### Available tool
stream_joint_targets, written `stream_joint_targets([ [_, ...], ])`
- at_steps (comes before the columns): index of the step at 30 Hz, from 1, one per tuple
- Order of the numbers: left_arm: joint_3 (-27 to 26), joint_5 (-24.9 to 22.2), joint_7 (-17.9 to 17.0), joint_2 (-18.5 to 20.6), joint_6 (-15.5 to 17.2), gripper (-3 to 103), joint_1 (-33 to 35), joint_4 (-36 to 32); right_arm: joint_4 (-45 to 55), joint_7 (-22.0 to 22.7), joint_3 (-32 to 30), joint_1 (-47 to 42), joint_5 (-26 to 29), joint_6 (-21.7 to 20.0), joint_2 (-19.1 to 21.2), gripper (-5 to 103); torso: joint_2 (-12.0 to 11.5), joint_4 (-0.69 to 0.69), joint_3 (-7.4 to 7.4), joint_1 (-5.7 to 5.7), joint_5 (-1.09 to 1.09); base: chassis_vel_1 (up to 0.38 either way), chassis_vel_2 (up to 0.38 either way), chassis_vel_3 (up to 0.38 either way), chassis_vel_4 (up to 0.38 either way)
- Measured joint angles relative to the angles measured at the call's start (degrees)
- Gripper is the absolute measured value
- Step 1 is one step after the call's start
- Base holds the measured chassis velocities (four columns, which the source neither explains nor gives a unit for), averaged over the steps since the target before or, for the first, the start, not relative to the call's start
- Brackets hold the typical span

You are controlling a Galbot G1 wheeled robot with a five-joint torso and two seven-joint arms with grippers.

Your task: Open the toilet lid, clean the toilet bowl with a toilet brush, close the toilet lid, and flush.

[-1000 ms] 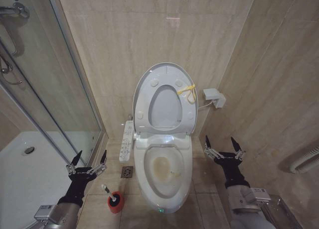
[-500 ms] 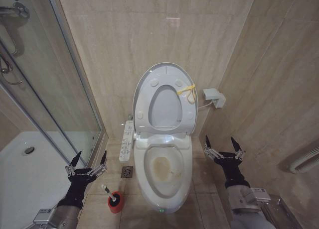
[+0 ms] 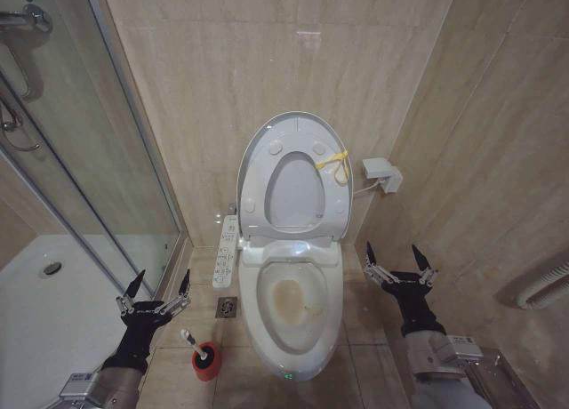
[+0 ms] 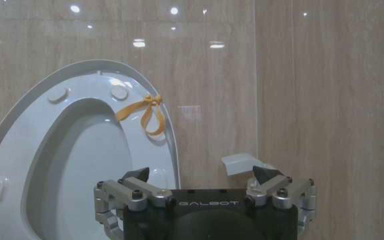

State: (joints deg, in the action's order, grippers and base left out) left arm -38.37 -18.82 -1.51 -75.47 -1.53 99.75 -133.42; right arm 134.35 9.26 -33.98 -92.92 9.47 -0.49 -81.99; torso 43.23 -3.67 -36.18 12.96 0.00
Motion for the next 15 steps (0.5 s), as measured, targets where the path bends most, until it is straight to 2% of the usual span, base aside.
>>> stream_joint_targets([
  [15,0.0,-0.06,0.02,0.01,0.01,100,-0.01,0.05,0.0,0.0,0.0,0.0,0.0,0.0,0.0,100,0.0,0.0,0.0,0.0,0.0,0.0,0.0,0.0,0.0],
])
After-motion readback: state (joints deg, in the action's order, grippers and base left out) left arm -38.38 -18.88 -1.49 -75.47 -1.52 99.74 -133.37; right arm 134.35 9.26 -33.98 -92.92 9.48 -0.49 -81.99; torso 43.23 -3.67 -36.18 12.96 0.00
